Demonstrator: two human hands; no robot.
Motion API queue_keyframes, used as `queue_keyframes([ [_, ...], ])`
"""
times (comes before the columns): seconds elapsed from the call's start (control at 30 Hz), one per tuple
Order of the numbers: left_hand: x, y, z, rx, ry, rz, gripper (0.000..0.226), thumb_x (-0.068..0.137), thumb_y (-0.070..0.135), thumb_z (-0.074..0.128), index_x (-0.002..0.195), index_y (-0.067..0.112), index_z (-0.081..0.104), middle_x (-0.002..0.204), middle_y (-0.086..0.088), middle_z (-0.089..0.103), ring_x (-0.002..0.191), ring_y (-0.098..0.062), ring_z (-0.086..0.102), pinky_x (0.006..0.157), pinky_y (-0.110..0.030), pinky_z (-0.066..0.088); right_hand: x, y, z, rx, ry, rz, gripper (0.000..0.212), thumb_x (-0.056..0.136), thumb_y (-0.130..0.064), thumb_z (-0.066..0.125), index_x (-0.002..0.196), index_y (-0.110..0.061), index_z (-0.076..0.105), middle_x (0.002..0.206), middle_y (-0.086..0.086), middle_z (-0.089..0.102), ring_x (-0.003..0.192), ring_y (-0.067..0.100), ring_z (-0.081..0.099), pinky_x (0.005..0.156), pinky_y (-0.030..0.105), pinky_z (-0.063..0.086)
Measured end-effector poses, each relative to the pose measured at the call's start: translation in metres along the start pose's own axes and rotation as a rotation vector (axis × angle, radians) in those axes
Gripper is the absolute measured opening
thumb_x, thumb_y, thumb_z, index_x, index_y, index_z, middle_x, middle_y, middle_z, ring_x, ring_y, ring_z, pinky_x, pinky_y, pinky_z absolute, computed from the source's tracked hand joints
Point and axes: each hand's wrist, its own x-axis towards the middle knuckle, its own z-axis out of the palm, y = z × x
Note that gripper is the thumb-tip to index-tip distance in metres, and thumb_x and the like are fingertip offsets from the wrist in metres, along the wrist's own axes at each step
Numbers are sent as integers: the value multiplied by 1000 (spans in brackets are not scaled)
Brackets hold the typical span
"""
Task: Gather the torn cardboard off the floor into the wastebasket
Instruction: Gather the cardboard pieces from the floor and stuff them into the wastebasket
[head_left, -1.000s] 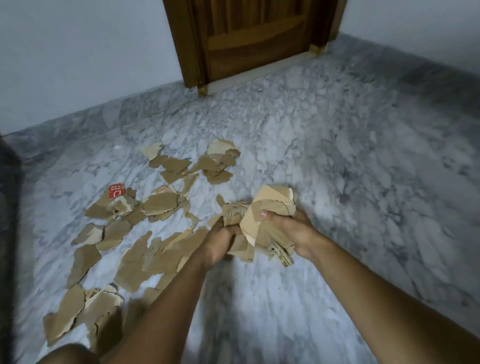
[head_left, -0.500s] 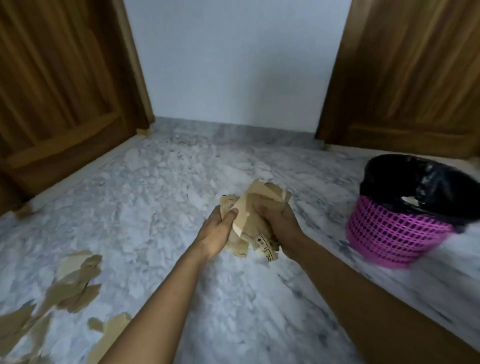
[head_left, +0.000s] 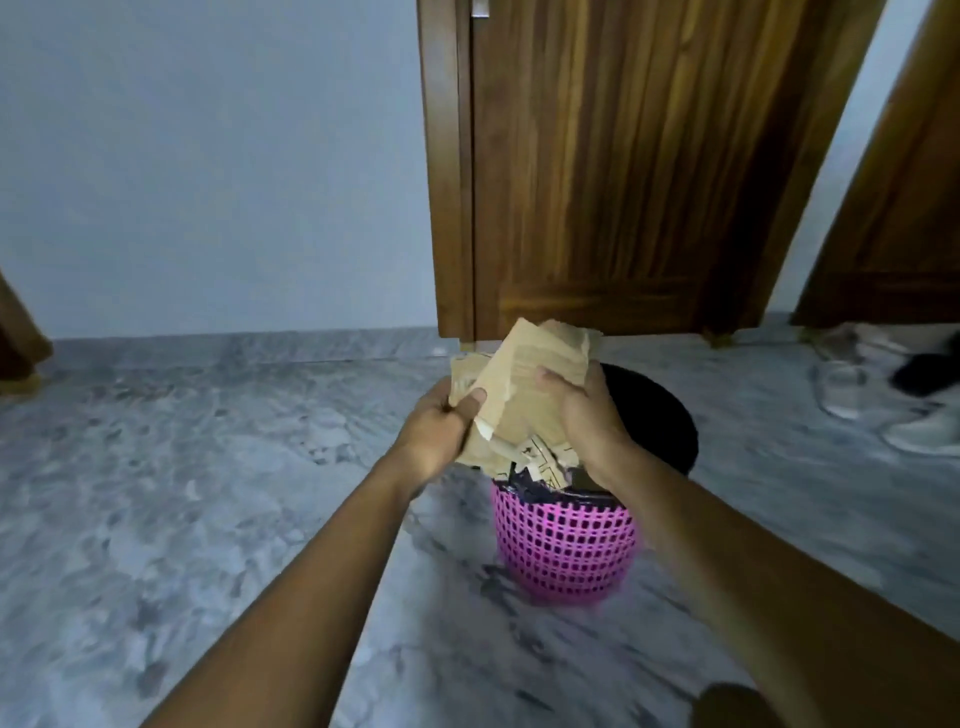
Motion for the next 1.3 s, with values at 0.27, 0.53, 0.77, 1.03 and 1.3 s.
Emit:
queue_keyframes([
  [0.27,82,-10,111,234,23,1,30,98,32,51,129,30,51,118,0,66,107,-23,62,93,-33,48,82,44,-93,-278,67,66,46,99,-33,50,143,-31,37,134,3,57,119,27,56,105,45,45],
  [0.53,91,-16,101,536,0,-113,55,91,41,62,142,28,48,139,-5,57,127,-25,53,108,-30,41,105,66,-131,-814,-63,169,58,98,-33,51,153,-19,36,156,7,40,143,29,37,116,36,34],
  [0.77,50,8,16,526,71,-95,50,91,47,62,136,28,54,148,1,48,131,-22,50,101,-26,40,74,29,-55,-755,-297,31,29,94,-30,58,122,-28,68,125,1,67,112,23,63,98,28,49],
  [1.03,-116,-13,-176,644,355,-226,49,95,46,56,139,27,51,148,-2,49,130,-24,51,100,-24,38,-38,-12,160,-690,-732,-176,29,97,-27,57,123,-24,68,133,1,64,120,18,62,102,25,47],
  [1.3,-381,-78,-349,624,624,-571,53,94,52,53,141,27,48,145,-7,51,126,-28,54,104,-33,44,-269,-17,366,-668,-1258,-279,37,101,-25,54,137,-20,57,133,-1,63,115,17,62,86,14,44],
])
